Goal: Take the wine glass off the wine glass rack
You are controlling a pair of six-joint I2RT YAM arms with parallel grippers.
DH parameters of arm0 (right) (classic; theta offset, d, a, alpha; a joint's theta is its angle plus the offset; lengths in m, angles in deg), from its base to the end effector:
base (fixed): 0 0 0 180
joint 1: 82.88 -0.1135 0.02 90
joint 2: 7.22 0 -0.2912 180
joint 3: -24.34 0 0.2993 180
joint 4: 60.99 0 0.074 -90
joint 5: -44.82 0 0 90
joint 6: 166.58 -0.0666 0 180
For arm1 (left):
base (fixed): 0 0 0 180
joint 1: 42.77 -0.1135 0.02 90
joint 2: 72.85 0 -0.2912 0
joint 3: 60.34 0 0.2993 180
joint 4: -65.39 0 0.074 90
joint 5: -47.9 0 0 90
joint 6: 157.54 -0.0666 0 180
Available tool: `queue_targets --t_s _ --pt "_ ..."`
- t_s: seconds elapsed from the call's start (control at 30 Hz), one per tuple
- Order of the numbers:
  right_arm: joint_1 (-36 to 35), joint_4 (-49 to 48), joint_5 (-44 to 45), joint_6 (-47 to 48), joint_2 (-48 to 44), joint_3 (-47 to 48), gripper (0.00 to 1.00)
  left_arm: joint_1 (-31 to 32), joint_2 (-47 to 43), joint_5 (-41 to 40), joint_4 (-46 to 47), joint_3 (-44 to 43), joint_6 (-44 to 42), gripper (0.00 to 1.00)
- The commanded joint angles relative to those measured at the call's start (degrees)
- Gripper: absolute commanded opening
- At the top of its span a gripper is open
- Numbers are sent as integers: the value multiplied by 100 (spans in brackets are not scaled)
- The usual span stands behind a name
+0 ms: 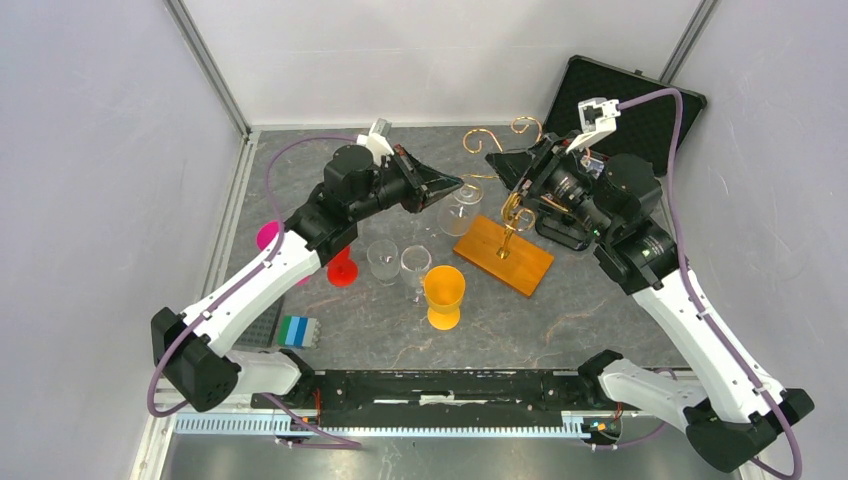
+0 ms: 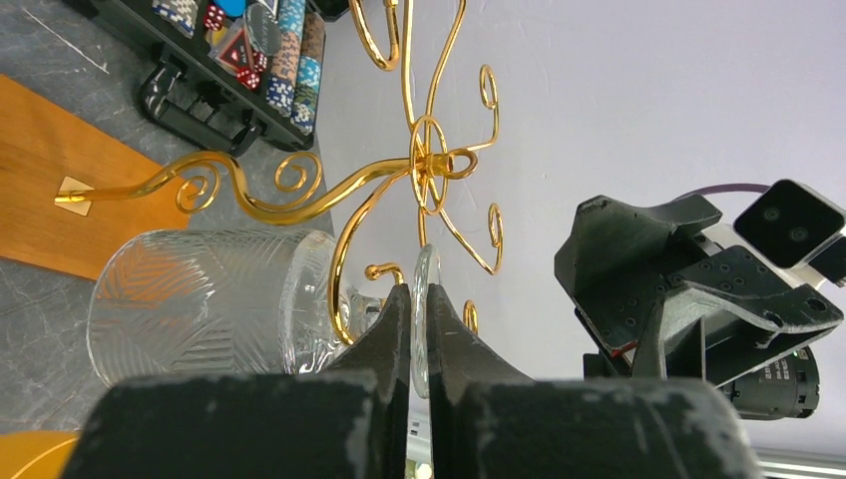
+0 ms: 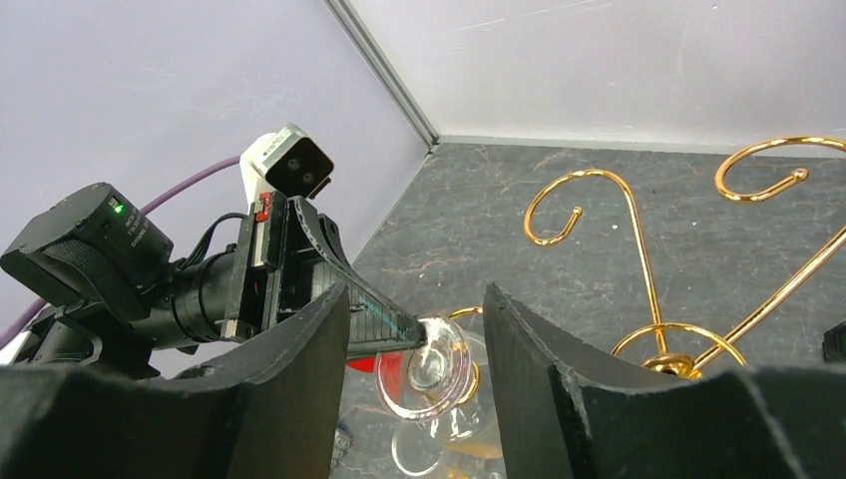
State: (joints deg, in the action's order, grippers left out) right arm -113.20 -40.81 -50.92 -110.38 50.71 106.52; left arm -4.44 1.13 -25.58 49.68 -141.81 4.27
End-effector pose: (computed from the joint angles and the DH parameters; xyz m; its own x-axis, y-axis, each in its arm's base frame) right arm 0.2368 0.1462 0.4931 -0.2764 0.4796 -0.8328 -0.5230 0.6519 0.5490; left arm 0.2807 -0.2461 0.4127 -0.8096 -0.5210 -0.2703 0.1480 0.2645 -0.9530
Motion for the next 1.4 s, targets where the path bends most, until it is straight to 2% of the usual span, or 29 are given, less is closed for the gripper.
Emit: queue_targets --t_s 0.0,0.53,1.07,1.37 --pt "-17 -266 28 -79 -153 -81 58 -61 -190 -157 586 -76 -179 2" --pt "-17 -295 26 -101 -436 -235 61 -185 230 -265 1500 -43 -66 2" --pt "-17 -379 44 -170 -660 -380 64 -182 -321 -1117 1856 436 -23 2" --pt "-17 -421 28 -204 -716 -406 64 -185 16 -1044 2458 294 140 2"
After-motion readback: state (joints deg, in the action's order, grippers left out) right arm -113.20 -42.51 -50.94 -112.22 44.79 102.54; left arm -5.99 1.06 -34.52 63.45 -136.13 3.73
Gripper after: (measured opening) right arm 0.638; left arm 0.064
